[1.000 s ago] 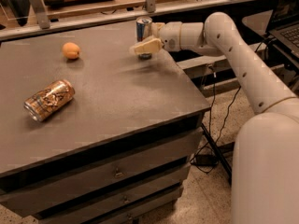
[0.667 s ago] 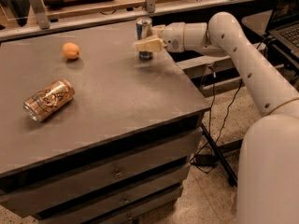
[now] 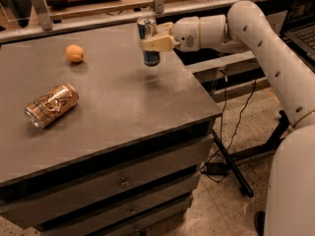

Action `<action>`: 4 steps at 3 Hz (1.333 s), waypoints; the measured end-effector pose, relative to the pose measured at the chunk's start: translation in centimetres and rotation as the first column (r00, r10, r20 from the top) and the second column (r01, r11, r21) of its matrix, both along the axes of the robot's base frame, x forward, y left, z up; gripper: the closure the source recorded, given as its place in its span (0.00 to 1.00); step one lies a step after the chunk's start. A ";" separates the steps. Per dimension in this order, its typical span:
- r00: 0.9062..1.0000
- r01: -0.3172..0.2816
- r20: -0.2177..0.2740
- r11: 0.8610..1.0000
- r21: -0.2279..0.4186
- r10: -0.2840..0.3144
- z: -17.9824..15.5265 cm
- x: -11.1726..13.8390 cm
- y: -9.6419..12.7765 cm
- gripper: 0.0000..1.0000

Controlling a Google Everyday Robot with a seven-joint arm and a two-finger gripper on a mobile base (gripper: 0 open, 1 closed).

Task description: Move redbull can near orange can

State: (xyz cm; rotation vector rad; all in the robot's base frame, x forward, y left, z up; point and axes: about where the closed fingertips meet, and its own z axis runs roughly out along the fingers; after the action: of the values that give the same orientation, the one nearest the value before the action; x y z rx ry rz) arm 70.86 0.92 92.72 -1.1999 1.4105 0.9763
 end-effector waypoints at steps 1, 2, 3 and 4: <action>1.000 -0.005 -0.001 1.000 -0.001 0.005 -0.1 -0.1 0.3 1.00; 1.000 -0.005 -0.001 1.000 -0.001 0.005 -0.1 -0.1 0.3 1.00; 0.994 -0.107 0.020 0.993 0.040 0.106 0.8 -1.3 3.1 1.00; 0.978 -0.200 0.069 0.976 0.084 0.194 2.2 -3.2 6.5 1.00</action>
Offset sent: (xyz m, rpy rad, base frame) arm -0.0010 0.0029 -0.0005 -0.0012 0.0007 0.0055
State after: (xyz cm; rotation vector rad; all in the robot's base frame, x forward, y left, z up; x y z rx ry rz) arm 67.68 7.45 94.96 -1.3084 1.2032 1.1194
